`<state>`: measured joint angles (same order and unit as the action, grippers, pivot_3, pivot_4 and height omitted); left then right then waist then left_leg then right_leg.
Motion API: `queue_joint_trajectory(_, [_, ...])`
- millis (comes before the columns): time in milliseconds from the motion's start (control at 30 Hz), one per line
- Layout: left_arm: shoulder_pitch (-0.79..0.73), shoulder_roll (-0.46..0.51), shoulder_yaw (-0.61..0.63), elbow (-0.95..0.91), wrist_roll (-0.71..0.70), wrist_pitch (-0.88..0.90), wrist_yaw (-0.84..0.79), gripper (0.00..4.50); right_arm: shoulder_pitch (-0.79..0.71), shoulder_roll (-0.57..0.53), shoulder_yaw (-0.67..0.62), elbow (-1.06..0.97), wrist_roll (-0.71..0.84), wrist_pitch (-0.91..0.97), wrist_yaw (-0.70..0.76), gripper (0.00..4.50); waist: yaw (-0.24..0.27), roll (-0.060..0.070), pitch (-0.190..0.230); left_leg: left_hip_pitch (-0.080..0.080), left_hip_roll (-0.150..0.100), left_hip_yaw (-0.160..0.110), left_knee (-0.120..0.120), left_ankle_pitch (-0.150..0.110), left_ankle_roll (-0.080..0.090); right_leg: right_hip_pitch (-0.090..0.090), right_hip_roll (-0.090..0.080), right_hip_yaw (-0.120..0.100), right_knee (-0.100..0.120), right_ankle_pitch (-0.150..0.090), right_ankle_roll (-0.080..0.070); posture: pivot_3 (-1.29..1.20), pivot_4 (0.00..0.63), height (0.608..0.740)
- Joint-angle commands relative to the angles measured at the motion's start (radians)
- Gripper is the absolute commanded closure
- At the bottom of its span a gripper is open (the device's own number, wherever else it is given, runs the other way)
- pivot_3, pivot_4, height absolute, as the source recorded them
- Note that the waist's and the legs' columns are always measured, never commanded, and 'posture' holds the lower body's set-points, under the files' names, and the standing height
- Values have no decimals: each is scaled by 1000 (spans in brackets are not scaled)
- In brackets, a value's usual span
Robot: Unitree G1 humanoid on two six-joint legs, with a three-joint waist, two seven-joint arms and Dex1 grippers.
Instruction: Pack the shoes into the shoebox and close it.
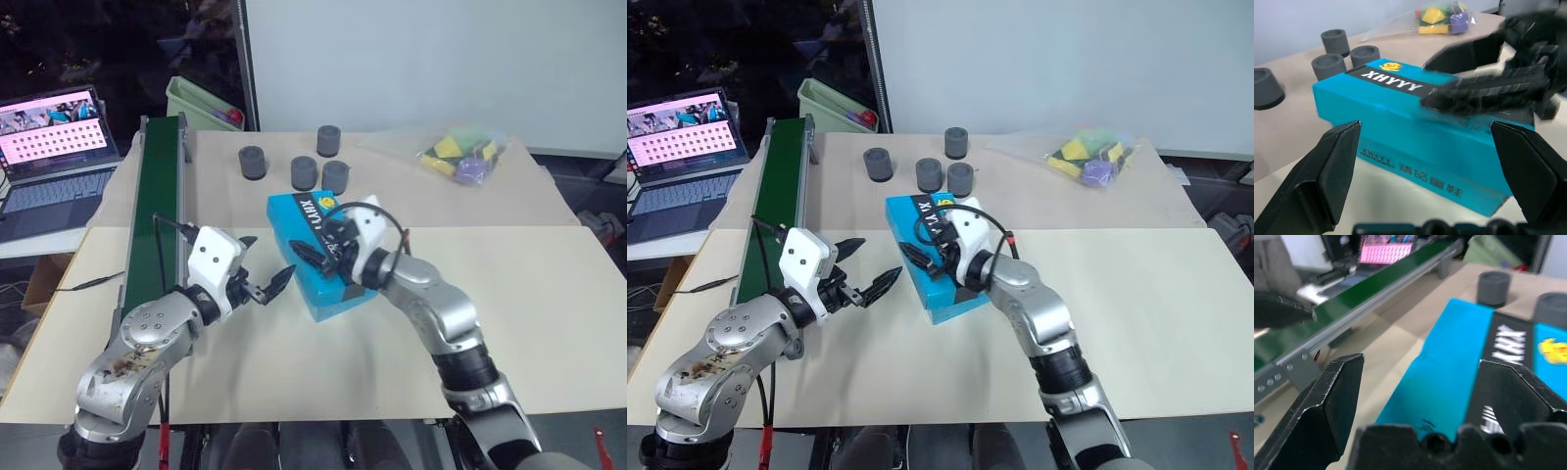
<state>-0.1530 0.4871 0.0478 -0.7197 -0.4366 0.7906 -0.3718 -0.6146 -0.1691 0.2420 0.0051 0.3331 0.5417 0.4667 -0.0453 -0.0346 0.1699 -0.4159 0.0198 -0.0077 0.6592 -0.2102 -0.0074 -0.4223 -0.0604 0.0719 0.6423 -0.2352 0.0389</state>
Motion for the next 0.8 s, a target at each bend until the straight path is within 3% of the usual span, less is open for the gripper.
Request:
queue_joint_trajectory(33, [-11,-2,7,-46,-10,1,11,0,-41,17,3,92,-32,-64,44,53,1,0,0,0,0,0,0,0,0,0,0,0,0,0,0,0,150,729])
queue_joint_trajectory(300, [3,6,25,-61,-10,7,25,0,-65,70,29,253,-63,-79,135,53,-2,0,0,1,0,-1,0,0,0,0,0,0,1,0,0,0,150,729])
queue_joint_trajectory(667, [9,7,34,-70,-13,19,32,0,-8,99,21,225,-90,-51,138,53,-6,0,-1,2,1,-1,0,0,0,1,0,0,3,0,-1,0,150,729])
queue_joint_trajectory(800, [14,6,33,-61,-9,8,32,0,-21,90,-69,138,-46,2,88,53,-3,0,-1,2,1,-1,0,0,0,1,0,0,3,0,-1,0,150,729])
